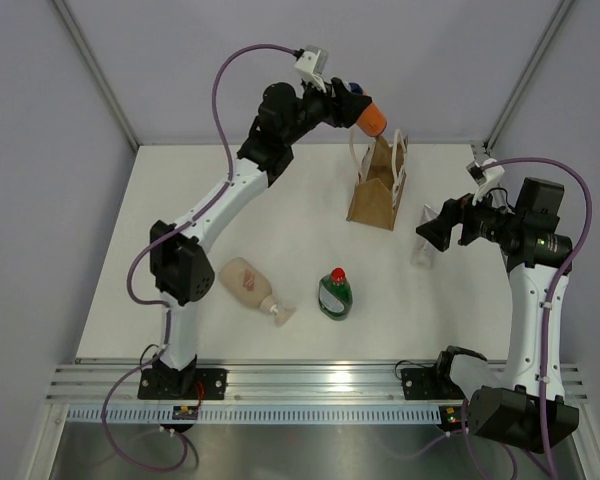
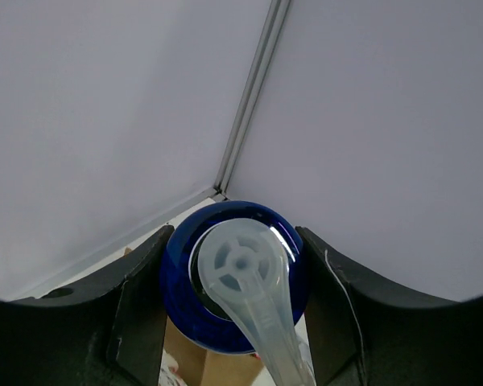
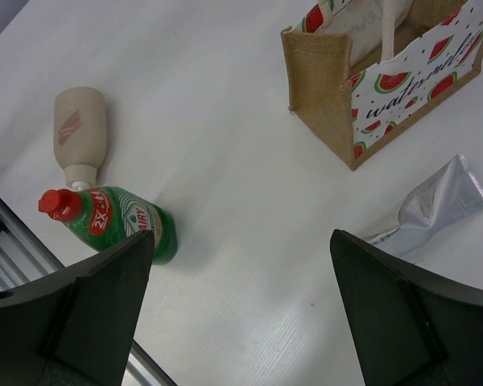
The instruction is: Place the personal care products into the canvas bag
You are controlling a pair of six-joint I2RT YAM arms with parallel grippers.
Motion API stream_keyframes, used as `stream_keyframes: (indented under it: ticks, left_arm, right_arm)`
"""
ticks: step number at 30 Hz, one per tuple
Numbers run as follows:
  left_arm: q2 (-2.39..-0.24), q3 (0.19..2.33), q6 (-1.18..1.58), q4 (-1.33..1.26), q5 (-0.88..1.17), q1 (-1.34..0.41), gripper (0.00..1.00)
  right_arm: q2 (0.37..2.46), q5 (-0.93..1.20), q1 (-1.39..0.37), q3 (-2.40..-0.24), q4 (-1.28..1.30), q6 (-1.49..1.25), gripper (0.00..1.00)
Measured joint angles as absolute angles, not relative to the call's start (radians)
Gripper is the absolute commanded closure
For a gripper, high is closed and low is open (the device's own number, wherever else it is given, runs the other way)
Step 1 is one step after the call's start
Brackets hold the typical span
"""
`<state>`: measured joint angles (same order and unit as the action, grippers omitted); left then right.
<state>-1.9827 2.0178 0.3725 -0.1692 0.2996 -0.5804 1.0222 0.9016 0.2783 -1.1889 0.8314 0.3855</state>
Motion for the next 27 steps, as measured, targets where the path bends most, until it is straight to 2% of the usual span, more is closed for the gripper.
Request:
stream_keyframes:
  ticks: [4,9,19,27]
  left_arm:
    - [-2.156,2.151,0.331,-0.171,0.221,-0.606,1.0]
    - [-2.268,2.16,0.263,-0.149,0.118,-0.622,1.0]
    - [-2.347,2.173,0.237,-0.12,0.103,-0.629,1.0]
    - [-2.423,2.298,0.136,-0.154,0.047,-0.664,1.0]
  right_arm:
    - [1.021,0.902,0.278,-1.189,0.826,0.369,0.01]
    - [1.018,0.907,0.278,-1.189,0.803,0.334,0.02]
    - [1.015,0.91,0.278,-1.183,0.775,0.306,0.01]
    - [1.015,0.929,0.278,-1.142,0.748,0.281,0.01]
